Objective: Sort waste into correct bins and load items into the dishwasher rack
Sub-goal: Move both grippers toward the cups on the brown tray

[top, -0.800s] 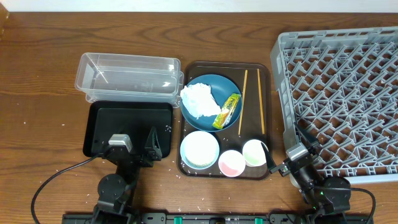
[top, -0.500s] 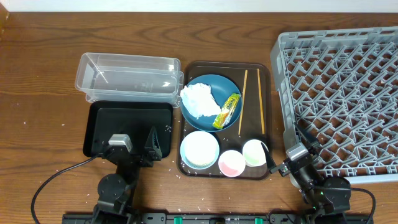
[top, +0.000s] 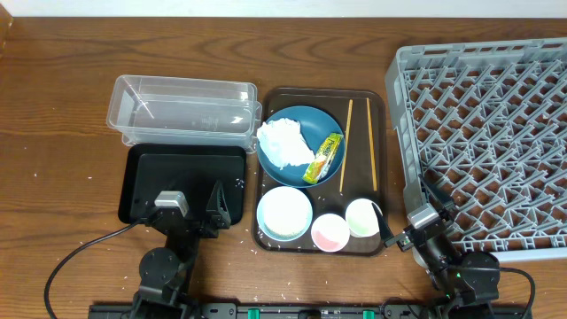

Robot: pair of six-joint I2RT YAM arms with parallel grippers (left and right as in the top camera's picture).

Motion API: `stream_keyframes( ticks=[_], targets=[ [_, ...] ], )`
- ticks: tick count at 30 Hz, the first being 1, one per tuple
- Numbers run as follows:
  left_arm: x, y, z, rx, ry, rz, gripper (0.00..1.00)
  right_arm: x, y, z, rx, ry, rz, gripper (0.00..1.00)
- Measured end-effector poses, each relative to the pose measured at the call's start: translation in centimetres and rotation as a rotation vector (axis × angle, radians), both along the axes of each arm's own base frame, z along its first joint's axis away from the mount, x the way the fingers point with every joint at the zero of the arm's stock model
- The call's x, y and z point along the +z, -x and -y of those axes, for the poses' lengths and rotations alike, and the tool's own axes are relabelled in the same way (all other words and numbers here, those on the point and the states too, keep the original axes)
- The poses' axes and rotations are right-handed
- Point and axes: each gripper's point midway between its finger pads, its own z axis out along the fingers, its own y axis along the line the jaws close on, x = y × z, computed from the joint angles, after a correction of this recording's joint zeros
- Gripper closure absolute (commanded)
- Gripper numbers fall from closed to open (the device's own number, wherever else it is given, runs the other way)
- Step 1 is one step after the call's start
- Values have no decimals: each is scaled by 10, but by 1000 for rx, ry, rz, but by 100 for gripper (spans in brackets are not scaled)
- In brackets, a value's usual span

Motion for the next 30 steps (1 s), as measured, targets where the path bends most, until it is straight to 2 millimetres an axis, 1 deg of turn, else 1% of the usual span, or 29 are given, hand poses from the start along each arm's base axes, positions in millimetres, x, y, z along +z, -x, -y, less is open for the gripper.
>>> stream_keyframes(
  ticks=[16,20,23,26,27,29,30],
  targets=[
    [0,0,1,-4,0,-1,2,0,1,-2,14,-1,0,1],
    [-1,1,9,-51,5,-3,2,1,6,-10,70,-7,-1,1],
    [0,3,20,-116,15,4,2,2,11,-17,117,-66,-30,1],
    [9,7,36,-210,42,30,2,4,14,-20,135,-153,-88,1],
    [13,9,39,-232,54,30,2,7,15,-21,139,-183,-105,1],
    [25,14,44,-264,65,16,2,17,18,-22,144,-218,-128,1],
    [34,17,46,-277,69,-6,2,26,21,-21,142,-235,-142,1]
  ],
)
